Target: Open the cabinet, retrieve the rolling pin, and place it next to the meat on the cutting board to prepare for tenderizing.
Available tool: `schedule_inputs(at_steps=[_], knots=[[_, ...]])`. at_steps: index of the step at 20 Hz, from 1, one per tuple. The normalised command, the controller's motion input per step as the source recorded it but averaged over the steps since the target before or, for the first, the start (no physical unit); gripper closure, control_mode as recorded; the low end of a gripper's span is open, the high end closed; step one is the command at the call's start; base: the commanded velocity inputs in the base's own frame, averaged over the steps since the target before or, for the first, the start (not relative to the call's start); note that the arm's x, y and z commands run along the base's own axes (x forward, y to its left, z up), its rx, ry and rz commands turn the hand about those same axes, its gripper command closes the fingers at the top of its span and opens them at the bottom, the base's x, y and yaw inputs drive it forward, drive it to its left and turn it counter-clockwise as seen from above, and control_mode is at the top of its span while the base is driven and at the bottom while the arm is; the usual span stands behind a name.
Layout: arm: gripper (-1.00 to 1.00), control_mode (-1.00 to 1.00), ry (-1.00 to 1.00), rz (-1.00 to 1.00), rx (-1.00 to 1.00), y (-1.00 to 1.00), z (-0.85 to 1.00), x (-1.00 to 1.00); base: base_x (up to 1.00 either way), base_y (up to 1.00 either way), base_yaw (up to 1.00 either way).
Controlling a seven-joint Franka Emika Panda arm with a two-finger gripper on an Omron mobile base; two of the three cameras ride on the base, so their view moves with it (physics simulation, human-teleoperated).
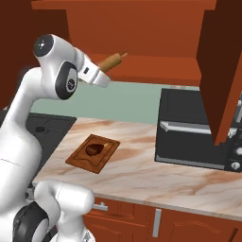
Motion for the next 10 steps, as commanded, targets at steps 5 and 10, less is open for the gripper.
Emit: schedule_inputs(at_steps=[5, 10], knots=[[1.00, -1.00, -0.01, 0.18, -0.01, 0.00, 0.00, -1.00, 0.00, 0.00, 0.00], [1.00, -1.00, 0.00, 0.23, -0.05, 0.00, 0.00, -1.00, 0.00, 0.00, 0.00]])
